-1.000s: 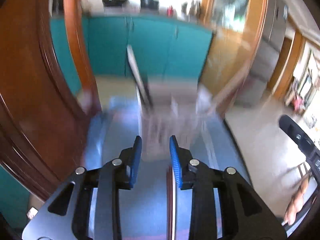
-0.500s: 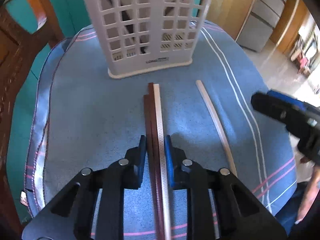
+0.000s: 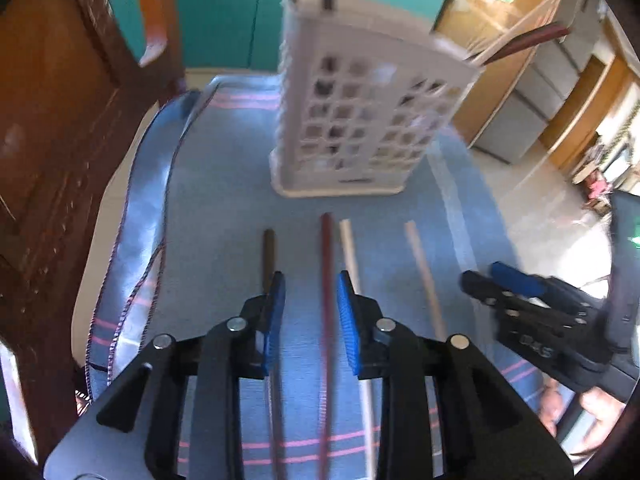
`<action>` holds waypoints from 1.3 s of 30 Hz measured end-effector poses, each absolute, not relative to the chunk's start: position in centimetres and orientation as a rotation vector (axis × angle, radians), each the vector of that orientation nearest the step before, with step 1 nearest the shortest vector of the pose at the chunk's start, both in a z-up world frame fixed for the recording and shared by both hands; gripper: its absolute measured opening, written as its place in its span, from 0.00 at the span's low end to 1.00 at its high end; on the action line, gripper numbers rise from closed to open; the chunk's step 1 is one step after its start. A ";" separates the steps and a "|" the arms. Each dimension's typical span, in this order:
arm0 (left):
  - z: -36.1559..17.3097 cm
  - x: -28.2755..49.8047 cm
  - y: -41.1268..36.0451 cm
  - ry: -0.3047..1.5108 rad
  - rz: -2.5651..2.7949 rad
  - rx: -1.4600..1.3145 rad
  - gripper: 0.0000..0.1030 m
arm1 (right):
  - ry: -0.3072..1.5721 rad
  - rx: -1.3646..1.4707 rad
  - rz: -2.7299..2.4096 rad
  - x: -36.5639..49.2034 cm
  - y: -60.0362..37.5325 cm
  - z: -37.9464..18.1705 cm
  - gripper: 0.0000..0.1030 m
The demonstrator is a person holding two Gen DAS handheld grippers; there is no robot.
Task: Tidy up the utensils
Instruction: 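Move both grippers back down to the remaining chopsticks on the cloth, then close the right gripper on a light wooden chopstick while the left gripper closes on a dark chopstick, then lift both held chopsticks upright above the white utensil holder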
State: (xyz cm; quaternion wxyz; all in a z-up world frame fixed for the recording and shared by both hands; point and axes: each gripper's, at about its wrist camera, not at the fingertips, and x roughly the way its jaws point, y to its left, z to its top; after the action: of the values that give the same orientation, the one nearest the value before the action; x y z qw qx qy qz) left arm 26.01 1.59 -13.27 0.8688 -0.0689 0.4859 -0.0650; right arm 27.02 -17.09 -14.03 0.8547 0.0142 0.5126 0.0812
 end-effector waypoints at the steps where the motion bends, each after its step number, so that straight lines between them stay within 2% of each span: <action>1: -13.9 26.3 1.5 1.037 -0.124 -0.132 0.27 | 1.083 0.021 0.171 27.1 -16.9 -14.3 0.46; 5: -16.2 27.9 1.5 1.092 -0.045 -0.079 0.27 | 1.104 -0.015 0.170 27.6 -16.0 -15.3 0.46; 9: -16.0 28.7 2.6 1.077 -0.020 -0.108 0.29 | 1.119 -0.050 0.183 28.7 -14.3 -16.3 0.46; 11: -15.8 29.0 3.2 1.068 -0.004 -0.119 0.33 | 1.128 -0.059 0.202 29.1 -13.5 -16.6 0.46; 18: -16.9 30.1 2.7 1.115 0.021 -0.058 0.34 | 1.121 -0.149 0.167 29.7 -11.7 -17.5 0.45; 19: -16.9 30.0 2.5 1.113 0.022 -0.043 0.33 | 1.120 -0.153 0.176 29.7 -11.6 -17.6 0.39; 20: -16.8 30.0 2.3 1.110 0.015 -0.040 0.25 | 1.119 -0.155 0.188 29.6 -11.5 -17.5 0.34; 22: -16.6 29.7 2.0 1.106 -0.002 -0.029 0.09 | 1.117 -0.160 0.214 29.5 -11.1 -17.5 0.09; 27: -16.1 29.1 1.1 1.066 -0.043 -0.008 0.07 | 1.112 -0.103 0.244 29.2 -11.8 -17.1 0.06; 32: -11.4 26.4 1.0 0.937 -0.092 -0.034 0.07 | 1.042 -0.014 0.279 27.9 -13.6 -14.3 0.06; 39: -1.0 20.3 2.2 0.683 -0.179 -0.092 0.07 | 0.865 0.144 0.372 24.0 -17.8 -5.6 0.06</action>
State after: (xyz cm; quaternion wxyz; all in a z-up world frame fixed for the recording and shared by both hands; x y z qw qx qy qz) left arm 20.33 2.17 -0.99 0.9373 -0.0451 0.3342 -0.0878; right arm 24.02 -17.84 -5.57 0.8887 0.0694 0.4162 0.1791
